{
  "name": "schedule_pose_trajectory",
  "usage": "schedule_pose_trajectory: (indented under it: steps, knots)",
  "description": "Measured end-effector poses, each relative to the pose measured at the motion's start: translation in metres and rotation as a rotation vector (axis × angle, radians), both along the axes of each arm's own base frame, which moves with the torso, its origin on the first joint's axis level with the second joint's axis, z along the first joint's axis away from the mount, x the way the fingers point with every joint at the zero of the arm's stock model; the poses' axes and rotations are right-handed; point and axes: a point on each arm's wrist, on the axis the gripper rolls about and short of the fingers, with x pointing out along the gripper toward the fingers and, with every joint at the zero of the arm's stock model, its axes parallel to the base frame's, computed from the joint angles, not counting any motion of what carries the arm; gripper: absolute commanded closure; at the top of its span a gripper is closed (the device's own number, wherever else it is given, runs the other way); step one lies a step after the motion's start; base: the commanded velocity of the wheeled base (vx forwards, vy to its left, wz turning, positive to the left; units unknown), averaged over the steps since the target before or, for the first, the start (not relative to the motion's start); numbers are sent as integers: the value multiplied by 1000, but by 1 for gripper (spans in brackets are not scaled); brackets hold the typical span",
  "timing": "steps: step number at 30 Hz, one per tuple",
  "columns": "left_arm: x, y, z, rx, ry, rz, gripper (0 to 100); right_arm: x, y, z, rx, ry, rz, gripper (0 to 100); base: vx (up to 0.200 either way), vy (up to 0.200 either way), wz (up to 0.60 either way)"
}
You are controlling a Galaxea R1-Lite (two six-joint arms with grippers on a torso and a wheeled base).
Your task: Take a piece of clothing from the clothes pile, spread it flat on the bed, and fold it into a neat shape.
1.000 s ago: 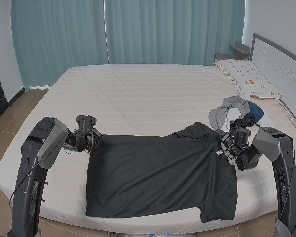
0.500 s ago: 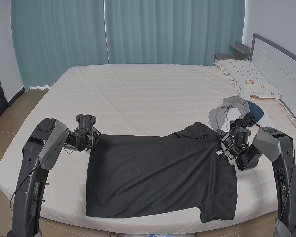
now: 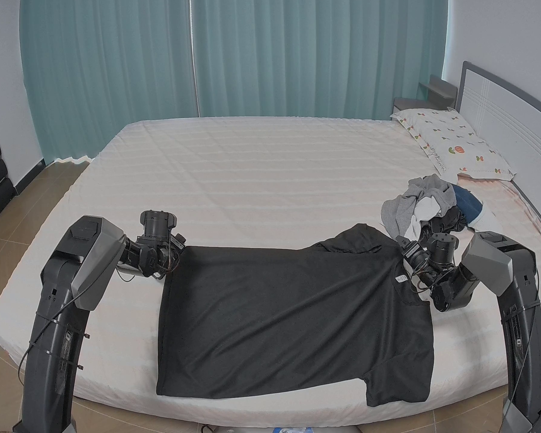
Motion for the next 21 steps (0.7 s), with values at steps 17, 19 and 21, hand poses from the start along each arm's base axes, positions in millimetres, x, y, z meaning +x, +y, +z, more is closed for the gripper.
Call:
schedule_pose_trajectory:
  steps: [17,19,21]
  knots:
    - [-3,-4,-3,6,15,-32,100,0,0,0,0,2,0,0,0,0,0]
    - [-2,-3,-2,5,7,-25,100,0,0,0,0,1,0,0,0,0,0]
    - [-1,-2,-1,6,1,-17,100,0,0,0,0,0,0,0,0,0,0]
